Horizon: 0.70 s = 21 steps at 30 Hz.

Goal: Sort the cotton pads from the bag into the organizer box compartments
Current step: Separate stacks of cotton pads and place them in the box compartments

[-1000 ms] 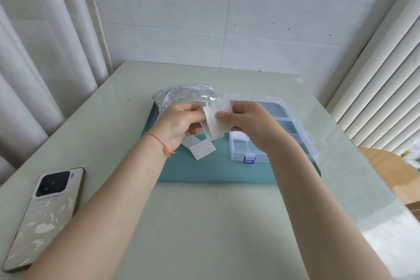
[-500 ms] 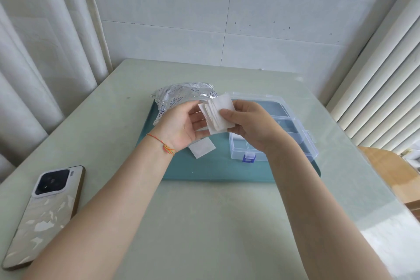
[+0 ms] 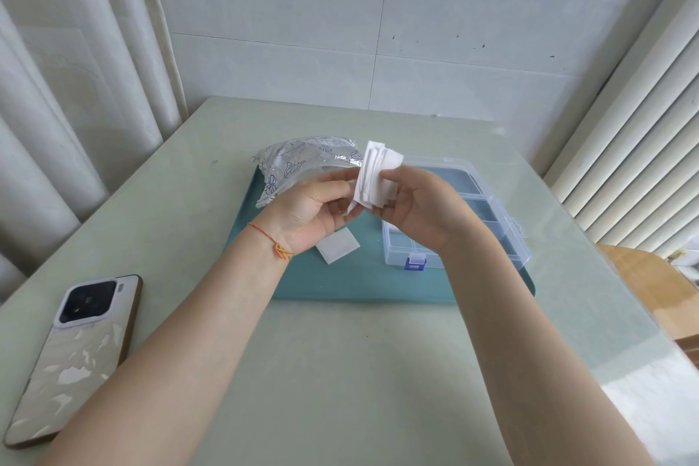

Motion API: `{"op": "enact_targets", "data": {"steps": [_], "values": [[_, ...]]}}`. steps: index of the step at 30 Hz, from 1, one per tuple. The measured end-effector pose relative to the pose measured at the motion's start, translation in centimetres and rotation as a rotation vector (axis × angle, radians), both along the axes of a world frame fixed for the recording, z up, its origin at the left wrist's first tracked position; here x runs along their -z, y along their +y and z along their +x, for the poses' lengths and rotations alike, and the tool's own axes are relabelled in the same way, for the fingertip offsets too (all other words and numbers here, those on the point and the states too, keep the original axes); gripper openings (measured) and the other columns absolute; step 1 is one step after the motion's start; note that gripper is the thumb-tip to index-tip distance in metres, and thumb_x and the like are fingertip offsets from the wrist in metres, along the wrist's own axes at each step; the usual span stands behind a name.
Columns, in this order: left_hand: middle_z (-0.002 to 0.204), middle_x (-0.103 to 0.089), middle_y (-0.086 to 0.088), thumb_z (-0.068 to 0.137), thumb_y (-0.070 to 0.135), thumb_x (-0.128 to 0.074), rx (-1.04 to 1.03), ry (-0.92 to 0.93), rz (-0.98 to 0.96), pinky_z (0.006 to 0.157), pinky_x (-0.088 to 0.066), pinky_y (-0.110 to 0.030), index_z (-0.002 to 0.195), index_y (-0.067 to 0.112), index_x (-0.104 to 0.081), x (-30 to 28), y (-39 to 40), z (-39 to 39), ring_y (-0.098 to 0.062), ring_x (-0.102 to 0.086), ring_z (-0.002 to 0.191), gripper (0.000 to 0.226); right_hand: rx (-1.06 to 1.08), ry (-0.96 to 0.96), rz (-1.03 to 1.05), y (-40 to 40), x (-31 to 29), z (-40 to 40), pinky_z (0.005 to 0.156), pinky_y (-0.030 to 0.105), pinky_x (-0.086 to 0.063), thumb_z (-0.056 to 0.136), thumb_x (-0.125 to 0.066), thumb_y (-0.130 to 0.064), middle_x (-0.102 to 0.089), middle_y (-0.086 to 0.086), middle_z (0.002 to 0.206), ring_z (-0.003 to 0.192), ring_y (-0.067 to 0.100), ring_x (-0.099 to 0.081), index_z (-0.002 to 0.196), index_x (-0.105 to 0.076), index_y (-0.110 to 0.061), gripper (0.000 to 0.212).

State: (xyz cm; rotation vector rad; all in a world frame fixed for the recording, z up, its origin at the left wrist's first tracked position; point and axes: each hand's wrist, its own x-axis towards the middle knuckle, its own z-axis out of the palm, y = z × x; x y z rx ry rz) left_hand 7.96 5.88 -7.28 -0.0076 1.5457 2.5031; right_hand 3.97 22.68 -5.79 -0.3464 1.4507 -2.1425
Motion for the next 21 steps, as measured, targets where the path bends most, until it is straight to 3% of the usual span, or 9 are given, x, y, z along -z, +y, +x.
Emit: {"op": "enact_targets", "data": {"steps": [4,7,11,14,18,21], "values": [[0.102,-0.059,-0.013,0.09,-0.006,-0.052,-0.106,-0.048,0.039,0.072,-0.057,-0.027,0.127,0.0,-0.057,0.2,-0.2,-0.5,-0.017,-0.056,0.082,0.038,0.099,-0.076,-0.033,-0.2,0.2,-0.1,0.072,0.035,-0.058,0.097,-0.042,-0.003,-0.067,0.023,0.111,0.094,0.031,-0.069,0.118,-0.059,0.006,0.028],[0.091,-0.064,-0.005,0.093,-0.001,-0.055,-0.198,-0.054,0.023,0.082,-0.053,-0.034,0.118,0.011,-0.06,0.3,-0.4,-0.6,-0.015,-0.061,0.078,0.029,0.136,-0.095,-0.013,-0.4,0.3,-0.2,0.078,0.04,-0.059,0.096,-0.045,-0.002,-0.065,0.025,0.118,0.101,0.034,-0.066,0.121,-0.057,0.009,0.03],[0.092,-0.065,-0.002,0.093,0.003,-0.057,-0.2,-0.032,-0.011,0.06,-0.051,-0.021,0.135,0.005,-0.055,0.2,-0.4,-0.5,-0.011,-0.062,0.072,0.042,0.192,-0.018,0.14,-0.7,0.4,-0.1,0.086,0.042,-0.058,0.093,-0.053,-0.006,-0.061,0.019,0.106,0.097,0.029,-0.061,0.118,-0.061,0.009,0.03],[0.093,-0.064,-0.004,0.093,0.005,-0.058,-0.205,-0.025,-0.004,0.061,-0.053,-0.02,0.13,0.007,-0.059,-0.1,-0.1,-0.3,-0.011,-0.062,0.074,0.037,0.234,0.018,0.194,-0.8,0.6,-0.2,0.095,0.047,-0.054,0.092,-0.055,-0.007,-0.061,0.017,0.102,0.097,0.03,-0.06,0.116,-0.062,0.009,0.03],[0.088,-0.068,-0.002,0.092,0.024,-0.063,-0.213,-0.046,0.063,0.073,-0.052,-0.026,0.102,0.016,-0.066,-0.6,0.3,0.1,-0.014,-0.063,0.078,0.013,0.235,0.118,0.22,-1.0,0.5,0.1,0.075,0.031,-0.056,0.095,-0.054,-0.004,-0.067,0.012,0.095,0.085,0.022,-0.065,0.113,-0.063,0.002,0.021],[0.099,-0.065,-0.004,0.091,0.037,-0.062,-0.163,-0.057,0.021,0.081,-0.047,-0.03,0.11,0.019,-0.064,-0.7,0.8,0.3,-0.018,-0.06,0.088,0.026,0.252,0.184,0.219,-1.5,0.2,0.7,0.067,0.024,-0.053,0.095,-0.059,-0.006,-0.069,0.007,0.091,0.075,0.015,-0.067,0.119,-0.058,-0.002,0.024]]}}
